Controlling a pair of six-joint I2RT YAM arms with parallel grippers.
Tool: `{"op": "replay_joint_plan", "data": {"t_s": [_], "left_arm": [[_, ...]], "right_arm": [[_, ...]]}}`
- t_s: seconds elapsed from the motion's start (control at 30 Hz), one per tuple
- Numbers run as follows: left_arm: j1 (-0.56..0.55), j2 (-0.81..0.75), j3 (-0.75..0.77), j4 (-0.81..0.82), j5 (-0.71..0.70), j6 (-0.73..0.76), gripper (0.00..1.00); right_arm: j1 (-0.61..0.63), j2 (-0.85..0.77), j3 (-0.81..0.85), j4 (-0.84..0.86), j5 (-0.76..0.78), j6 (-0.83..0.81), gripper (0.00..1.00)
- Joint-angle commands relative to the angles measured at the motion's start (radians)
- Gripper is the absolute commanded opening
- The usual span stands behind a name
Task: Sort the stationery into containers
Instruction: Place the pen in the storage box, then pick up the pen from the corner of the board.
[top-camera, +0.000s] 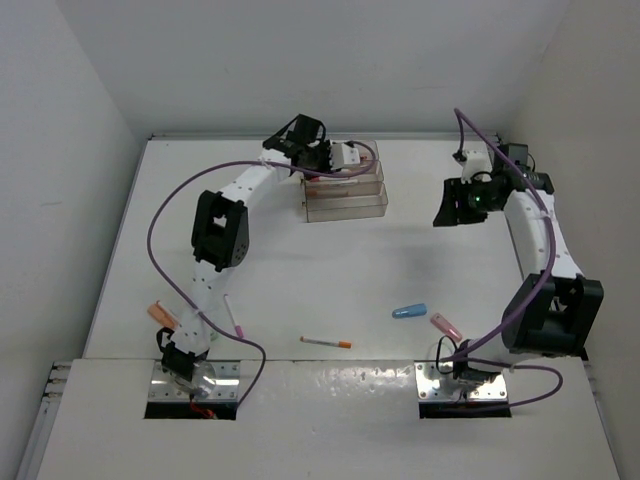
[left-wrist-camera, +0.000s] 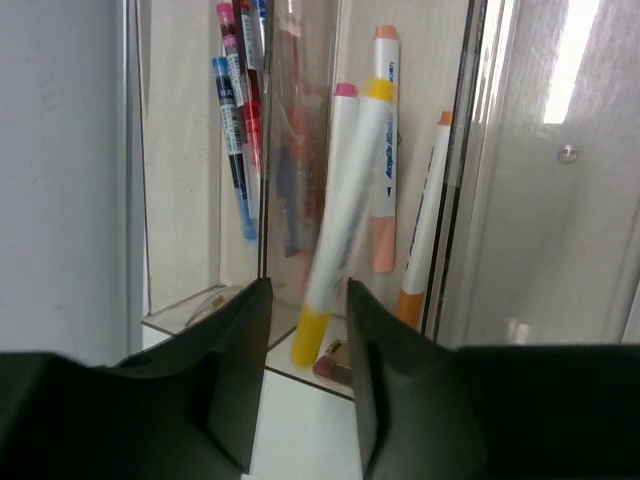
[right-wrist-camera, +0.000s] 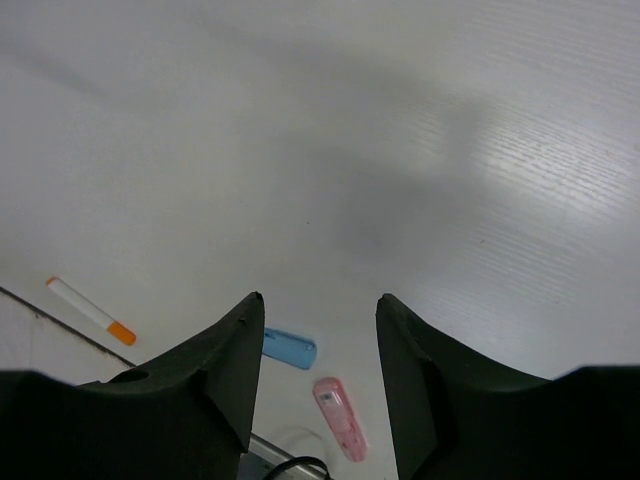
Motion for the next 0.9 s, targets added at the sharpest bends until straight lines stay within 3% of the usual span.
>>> {"op": "replay_joint_plan", "data": {"t_s": [0.0, 0.1, 0.3, 0.53, 0.73, 0.87], "left_arm": [[-0.001, -0.019, 0.002, 0.067, 0.023, -0.039, 0.44], [-0.001, -0.045, 0.017, 0.104, -0.006, -0.111, 0.59], [0.033, -0.207, 0.042, 0.176, 0.004, -0.343, 0.6], [0.188, -0.461, 0.011, 0.13, -0.065, -0.685, 0.8], [0.34, -0.689, -0.168, -0.092, -0.065, -0.771, 0.84], [0.436, -0.876, -0.449, -0.106, -0.057, -0.8, 0.83]], "right_arm": [[0.041, 0.0, 0.053, -0.051, -0.013, -0.091, 0.49], [0.076, -0.002, 0.071, -0.074, -0.009, -0.125, 0.49], [0.24, -0.013, 0.096, -0.101, 0.049, -0.208, 0.47], [0.681, 0.047, 0.15, -0.096, 0.129, -0.084, 0.47], [0.972, 0.136, 0.087, -0.032, 0.235, -0.052, 0.47], [1.123, 0.24, 0.12, -0.037, 0.279, -0.026, 0.45]]}}
